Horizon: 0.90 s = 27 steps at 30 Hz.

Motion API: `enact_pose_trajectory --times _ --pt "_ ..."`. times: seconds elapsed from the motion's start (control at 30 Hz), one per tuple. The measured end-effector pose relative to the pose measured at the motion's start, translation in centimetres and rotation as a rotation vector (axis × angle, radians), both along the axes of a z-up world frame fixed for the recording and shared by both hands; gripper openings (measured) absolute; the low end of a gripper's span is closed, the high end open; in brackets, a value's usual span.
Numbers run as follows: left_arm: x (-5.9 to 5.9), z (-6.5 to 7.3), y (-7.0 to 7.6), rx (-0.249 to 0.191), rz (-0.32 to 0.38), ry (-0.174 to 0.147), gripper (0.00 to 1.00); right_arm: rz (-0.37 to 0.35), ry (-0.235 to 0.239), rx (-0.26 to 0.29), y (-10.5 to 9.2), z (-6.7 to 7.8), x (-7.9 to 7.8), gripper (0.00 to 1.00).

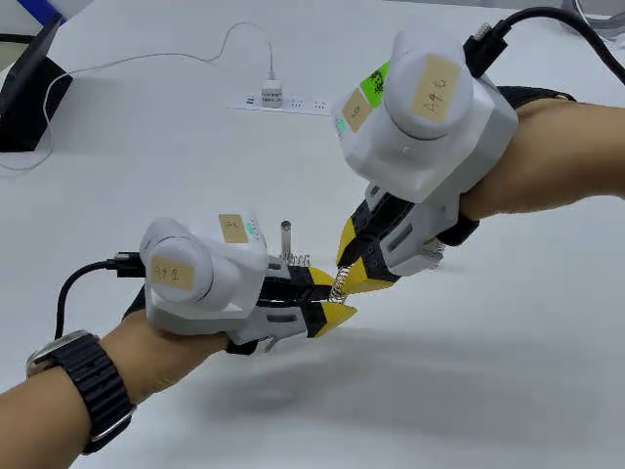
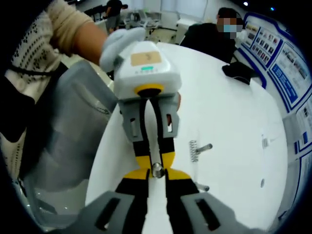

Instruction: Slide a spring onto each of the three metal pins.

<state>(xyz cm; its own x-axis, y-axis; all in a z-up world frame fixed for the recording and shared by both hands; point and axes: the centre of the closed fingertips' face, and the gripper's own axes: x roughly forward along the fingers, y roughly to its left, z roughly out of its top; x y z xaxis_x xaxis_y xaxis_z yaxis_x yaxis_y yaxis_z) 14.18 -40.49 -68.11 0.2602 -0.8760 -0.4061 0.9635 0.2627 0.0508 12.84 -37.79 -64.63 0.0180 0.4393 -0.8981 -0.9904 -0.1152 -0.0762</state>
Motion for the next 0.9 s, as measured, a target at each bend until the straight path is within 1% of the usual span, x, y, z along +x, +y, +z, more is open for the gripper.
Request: enact_pose_trajectory --times 0.2,0.37,0.5,0.73,0.9 --pt "0.11 0.07 0.05 -0.002 0.004 -0.002 0.11 -0.009 0.007 0.005 0.15 -0.33 0.02 0.14" --pt "0.10 0.20 -0.01 -0.004 0.004 -0.004 0.11 -0.007 0.012 -0.004 0.18 -0.77 0.05 0.14" --pt "0.11 0.25 -0.02 -0.003 0.005 -0.005 0.11 -0.014 0.019 -0.002 0.22 -0.84 0.13 0.14" --pt "0.15 0.24 -0.09 -0.001 0.007 -0.008 0.11 -0.017 0.017 -0.003 0.31 -0.83 0.18 0.12" --pt "0.38 0.41 -0.06 -0.009 0.019 -0.013 0.12 -0.024 0.013 0.001 0.28 -0.72 0.40 0.12"
